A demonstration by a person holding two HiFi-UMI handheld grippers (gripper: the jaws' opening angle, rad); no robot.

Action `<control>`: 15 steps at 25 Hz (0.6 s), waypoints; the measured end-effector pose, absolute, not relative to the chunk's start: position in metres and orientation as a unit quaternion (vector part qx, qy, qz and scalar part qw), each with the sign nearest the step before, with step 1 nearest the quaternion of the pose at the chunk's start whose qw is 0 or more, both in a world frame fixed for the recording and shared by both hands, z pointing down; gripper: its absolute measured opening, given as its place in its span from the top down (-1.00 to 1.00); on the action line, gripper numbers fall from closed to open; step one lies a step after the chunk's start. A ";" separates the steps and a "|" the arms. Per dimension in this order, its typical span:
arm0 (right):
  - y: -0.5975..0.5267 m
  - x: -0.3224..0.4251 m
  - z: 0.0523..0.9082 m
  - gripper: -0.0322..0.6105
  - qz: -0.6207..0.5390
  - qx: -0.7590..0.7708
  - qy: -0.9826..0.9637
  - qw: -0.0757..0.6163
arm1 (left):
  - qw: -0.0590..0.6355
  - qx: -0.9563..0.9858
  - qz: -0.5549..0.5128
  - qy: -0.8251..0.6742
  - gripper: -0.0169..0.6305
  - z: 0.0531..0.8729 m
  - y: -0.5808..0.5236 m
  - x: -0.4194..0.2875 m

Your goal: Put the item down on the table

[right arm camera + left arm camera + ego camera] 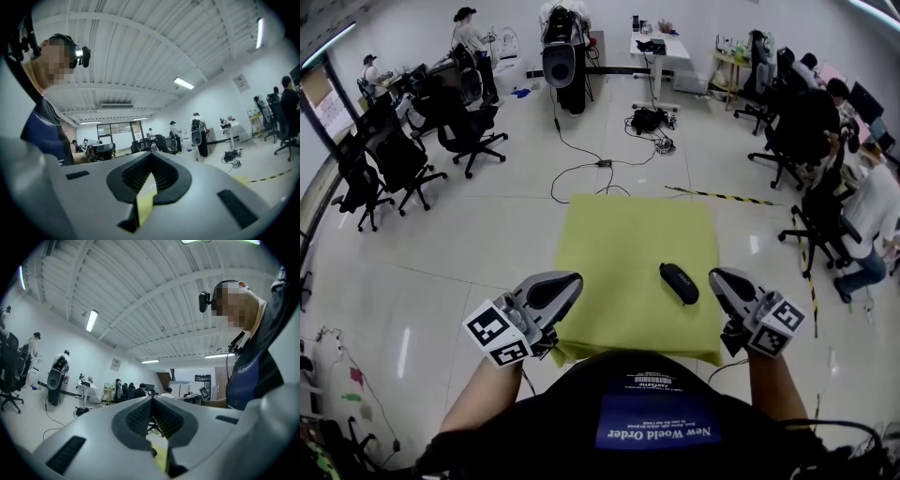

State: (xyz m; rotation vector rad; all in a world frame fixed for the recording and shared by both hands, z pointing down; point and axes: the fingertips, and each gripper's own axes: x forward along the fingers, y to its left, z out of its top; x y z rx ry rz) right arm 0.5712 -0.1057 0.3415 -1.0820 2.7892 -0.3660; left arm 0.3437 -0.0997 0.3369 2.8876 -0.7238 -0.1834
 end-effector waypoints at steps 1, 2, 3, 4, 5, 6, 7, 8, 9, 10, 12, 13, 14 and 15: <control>-0.107 0.571 0.341 0.94 -0.118 -0.358 0.924 0.060 | 0.079 0.965 -0.061 -0.241 0.93 0.337 -0.100 0.345; -0.107 0.570 0.341 0.94 -0.115 -0.358 0.925 0.057 | 0.079 0.966 -0.062 -0.240 0.93 0.337 -0.100 0.346; -0.107 0.569 0.341 0.94 -0.112 -0.358 0.926 0.054 | 0.080 0.966 -0.062 -0.238 0.93 0.337 -0.100 0.347; -0.107 0.569 0.342 0.94 -0.111 -0.357 0.926 0.051 | 0.081 0.966 -0.062 -0.237 0.93 0.337 -0.100 0.347; -0.106 0.569 0.343 0.94 -0.110 -0.358 0.926 0.046 | 0.081 0.967 -0.061 -0.235 0.93 0.337 -0.099 0.348; -0.106 0.570 0.346 0.94 -0.109 -0.359 0.926 0.041 | 0.082 0.967 -0.061 -0.234 0.93 0.338 -0.099 0.348; -0.106 0.570 0.348 0.94 -0.108 -0.360 0.926 0.035 | 0.082 0.967 -0.060 -0.233 0.93 0.339 -0.098 0.348; -0.106 0.571 0.350 0.94 -0.107 -0.361 0.926 0.033 | 0.083 0.967 -0.060 -0.232 0.93 0.340 -0.098 0.347; -0.106 0.571 0.350 0.94 -0.107 -0.362 0.926 0.034 | 0.083 0.967 -0.059 -0.232 0.93 0.341 -0.097 0.347; -0.106 0.571 0.350 0.94 -0.107 -0.361 0.926 0.036 | 0.084 0.967 -0.059 -0.232 0.93 0.342 -0.097 0.348; -0.107 0.572 0.347 0.94 -0.107 -0.360 0.926 0.040 | 0.084 0.967 -0.058 -0.233 0.93 0.343 -0.097 0.349; -0.107 0.572 0.346 0.94 -0.106 -0.359 0.926 0.040 | 0.084 0.967 -0.057 -0.233 0.94 0.342 -0.098 0.350; -0.108 0.573 0.345 0.94 -0.104 -0.358 0.927 0.039 | 0.085 0.967 -0.057 -0.233 0.93 0.341 -0.098 0.350; -0.109 0.573 0.345 0.94 -0.102 -0.357 0.928 0.036 | 0.085 0.967 -0.057 -0.234 0.93 0.341 -0.099 0.350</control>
